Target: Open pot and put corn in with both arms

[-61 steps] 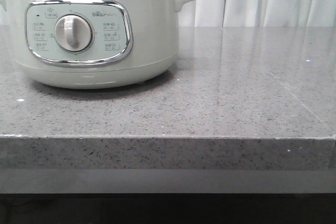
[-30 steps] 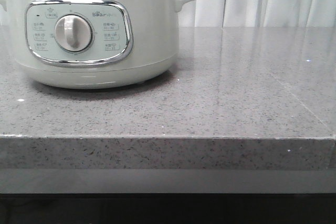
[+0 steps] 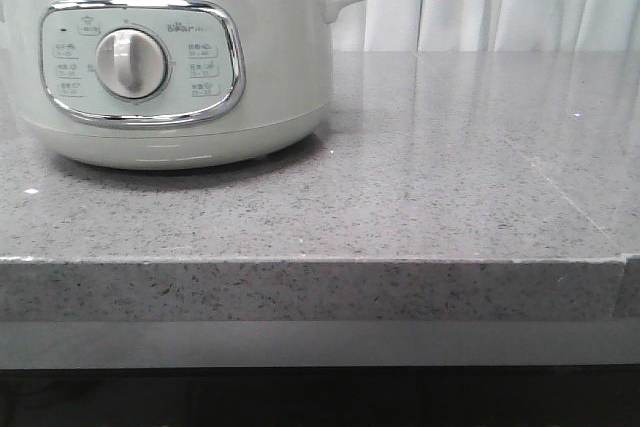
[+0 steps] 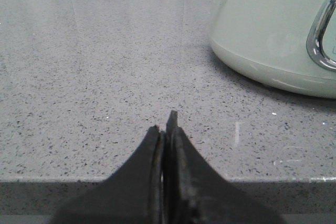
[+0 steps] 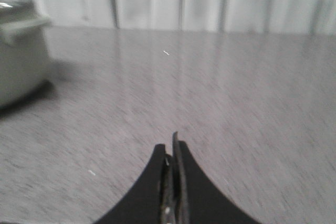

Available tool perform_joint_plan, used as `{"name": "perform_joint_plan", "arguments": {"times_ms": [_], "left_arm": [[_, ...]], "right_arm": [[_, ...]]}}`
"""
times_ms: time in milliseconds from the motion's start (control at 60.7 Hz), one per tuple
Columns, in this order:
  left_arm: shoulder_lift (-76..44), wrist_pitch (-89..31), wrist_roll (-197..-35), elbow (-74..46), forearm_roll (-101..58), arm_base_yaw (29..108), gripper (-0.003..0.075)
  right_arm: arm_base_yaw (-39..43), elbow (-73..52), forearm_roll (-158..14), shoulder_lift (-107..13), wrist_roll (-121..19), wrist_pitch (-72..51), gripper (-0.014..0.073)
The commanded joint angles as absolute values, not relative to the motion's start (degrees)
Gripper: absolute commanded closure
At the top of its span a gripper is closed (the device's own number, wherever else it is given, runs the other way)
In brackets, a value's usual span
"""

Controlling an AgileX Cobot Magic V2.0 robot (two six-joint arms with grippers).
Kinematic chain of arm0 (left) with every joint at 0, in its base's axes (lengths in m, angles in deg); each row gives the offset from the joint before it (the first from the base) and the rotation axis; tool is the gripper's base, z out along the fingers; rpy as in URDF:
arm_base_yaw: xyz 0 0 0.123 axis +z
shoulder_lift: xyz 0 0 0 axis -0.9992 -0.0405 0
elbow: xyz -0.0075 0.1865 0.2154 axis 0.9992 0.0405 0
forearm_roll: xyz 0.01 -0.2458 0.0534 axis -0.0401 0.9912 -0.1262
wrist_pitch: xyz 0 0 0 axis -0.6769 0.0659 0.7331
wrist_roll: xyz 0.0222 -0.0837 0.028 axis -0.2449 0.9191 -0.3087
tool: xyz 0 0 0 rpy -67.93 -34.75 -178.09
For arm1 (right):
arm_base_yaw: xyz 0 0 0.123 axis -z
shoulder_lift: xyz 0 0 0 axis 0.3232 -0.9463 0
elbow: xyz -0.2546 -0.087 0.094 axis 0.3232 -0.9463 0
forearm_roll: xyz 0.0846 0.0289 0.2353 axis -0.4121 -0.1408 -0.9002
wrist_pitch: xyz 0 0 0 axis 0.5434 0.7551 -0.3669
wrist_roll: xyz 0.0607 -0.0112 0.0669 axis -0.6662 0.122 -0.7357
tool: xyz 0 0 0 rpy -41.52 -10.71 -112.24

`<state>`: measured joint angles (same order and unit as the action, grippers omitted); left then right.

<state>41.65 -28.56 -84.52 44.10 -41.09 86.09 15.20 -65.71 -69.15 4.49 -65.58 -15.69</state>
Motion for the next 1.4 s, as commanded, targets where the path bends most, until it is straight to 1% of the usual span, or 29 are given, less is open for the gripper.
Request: {"name": "perform_joint_plan", "arguments": {"times_ms": [0,99,214,1384], "left_arm": [[42.9,-24.4,-84.4,43.9,-40.5,86.2,0.0738],[42.9,-24.4,-84.4,43.9,-40.5,86.2,0.0738],[42.9,-24.4,-84.4,43.9,-40.5,86.2,0.0738],[42.9,-24.4,-84.4,43.9,-40.5,86.2,0.0738]], "right_arm": [[19.2,-68.5,-68.3,7.3,-66.2,-20.7,0.0662],[21.6,-72.2,-68.3,11.0,-66.2,-20.7,0.0662],[21.9,-72.1,-68.1,13.4,-66.2,-17.3,0.0662],[21.9,-72.1,-68.1,13.2,-66.2,-17.2,0.0662]]}}
